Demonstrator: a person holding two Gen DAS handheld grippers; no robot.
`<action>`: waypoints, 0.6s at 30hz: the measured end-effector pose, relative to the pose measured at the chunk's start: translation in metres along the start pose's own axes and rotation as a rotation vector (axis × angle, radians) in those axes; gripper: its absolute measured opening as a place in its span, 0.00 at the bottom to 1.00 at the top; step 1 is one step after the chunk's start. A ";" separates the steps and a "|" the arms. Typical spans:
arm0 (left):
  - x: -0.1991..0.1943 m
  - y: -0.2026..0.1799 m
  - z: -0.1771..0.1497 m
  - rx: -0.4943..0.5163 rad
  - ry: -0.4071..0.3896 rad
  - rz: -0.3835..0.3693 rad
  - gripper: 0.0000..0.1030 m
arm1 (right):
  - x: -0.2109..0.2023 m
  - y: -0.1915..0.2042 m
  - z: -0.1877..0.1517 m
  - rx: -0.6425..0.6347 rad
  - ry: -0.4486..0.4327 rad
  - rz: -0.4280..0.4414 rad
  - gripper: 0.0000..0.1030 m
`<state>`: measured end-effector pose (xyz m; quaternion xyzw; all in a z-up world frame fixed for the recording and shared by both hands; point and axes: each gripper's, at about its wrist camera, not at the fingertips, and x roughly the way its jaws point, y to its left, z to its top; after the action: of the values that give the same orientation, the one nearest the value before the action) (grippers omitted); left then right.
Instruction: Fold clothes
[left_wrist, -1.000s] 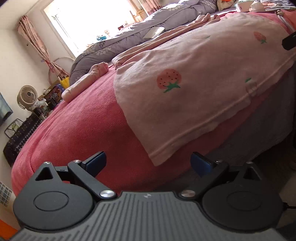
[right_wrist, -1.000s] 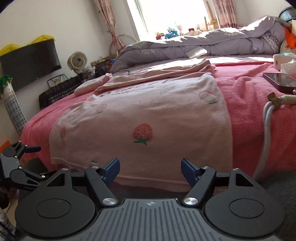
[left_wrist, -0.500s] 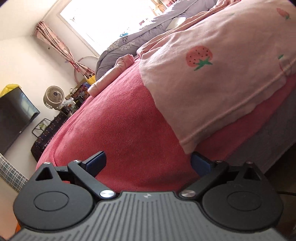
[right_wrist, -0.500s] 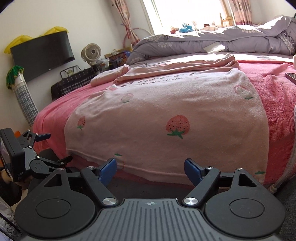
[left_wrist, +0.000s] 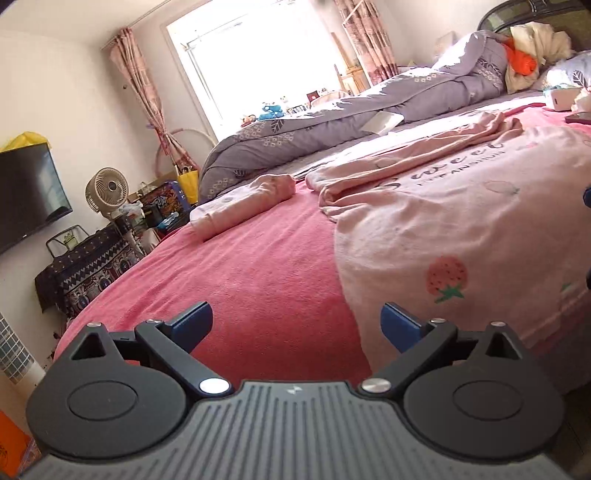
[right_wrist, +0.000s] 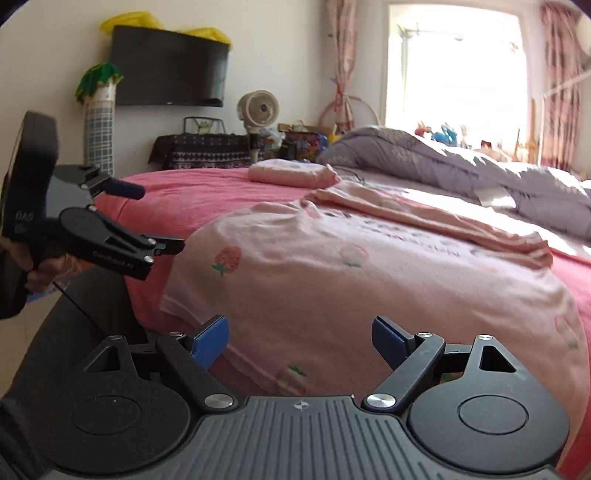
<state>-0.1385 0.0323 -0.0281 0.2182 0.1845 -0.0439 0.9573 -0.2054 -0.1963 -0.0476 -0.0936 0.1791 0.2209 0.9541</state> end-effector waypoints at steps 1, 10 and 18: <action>0.003 0.003 0.000 -0.003 0.006 0.012 0.97 | 0.006 0.008 0.000 -0.039 -0.012 0.006 0.86; -0.004 -0.003 -0.024 0.136 0.058 -0.131 0.97 | 0.060 0.098 -0.055 -0.690 -0.110 -0.174 0.88; -0.003 -0.034 -0.046 0.253 0.113 -0.173 0.97 | 0.080 0.110 -0.066 -0.844 -0.201 -0.361 1.00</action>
<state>-0.1625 0.0220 -0.0793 0.3223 0.2493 -0.1367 0.9029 -0.2082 -0.0849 -0.1500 -0.4813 -0.0387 0.1129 0.8684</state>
